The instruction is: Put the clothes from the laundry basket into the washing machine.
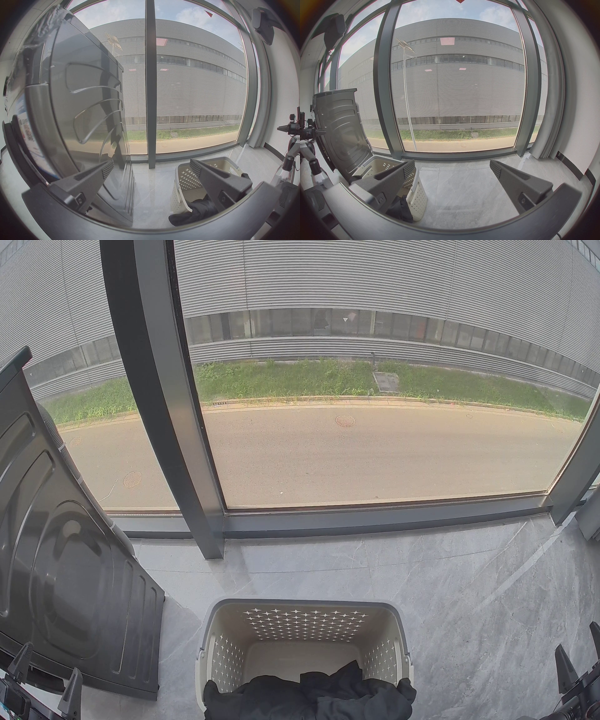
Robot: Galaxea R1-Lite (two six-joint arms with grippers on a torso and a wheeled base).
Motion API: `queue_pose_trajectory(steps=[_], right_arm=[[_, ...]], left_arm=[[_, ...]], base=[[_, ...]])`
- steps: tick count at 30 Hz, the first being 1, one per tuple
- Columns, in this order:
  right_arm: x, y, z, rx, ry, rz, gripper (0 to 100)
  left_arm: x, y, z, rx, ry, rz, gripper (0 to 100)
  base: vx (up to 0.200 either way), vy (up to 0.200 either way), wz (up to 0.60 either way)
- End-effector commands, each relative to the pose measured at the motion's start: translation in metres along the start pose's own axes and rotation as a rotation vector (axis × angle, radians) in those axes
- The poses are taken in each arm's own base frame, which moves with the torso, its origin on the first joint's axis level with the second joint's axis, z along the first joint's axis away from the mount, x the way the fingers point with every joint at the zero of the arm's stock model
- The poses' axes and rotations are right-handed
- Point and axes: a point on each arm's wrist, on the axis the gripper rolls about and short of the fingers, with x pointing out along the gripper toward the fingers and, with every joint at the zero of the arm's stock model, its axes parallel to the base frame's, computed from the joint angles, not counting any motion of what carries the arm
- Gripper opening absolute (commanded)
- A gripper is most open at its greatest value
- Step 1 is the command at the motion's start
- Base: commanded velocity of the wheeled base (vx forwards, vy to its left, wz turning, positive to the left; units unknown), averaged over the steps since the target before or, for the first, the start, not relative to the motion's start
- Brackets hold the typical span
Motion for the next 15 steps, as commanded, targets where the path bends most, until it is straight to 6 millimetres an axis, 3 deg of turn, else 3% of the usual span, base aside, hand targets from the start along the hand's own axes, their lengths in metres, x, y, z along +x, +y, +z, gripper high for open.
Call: queue_pose_trajectory(steps=[1,15], right_arm=[[0.0000,0.0000,-0.0052,-0.001,0.001,0.001,100],[0.0000,0.0000,-0.0052,0.000,0.001,0.001,100]], left_arm=[[-0.0002,-0.0001,-0.0049,0.000,-0.002,0.000,100],[-0.0002,-0.0001,-0.0049,0.000,-0.002,-0.003,100]], base=[[-0.200,0.000,0.00],[-0.200,0.000,0.00]])
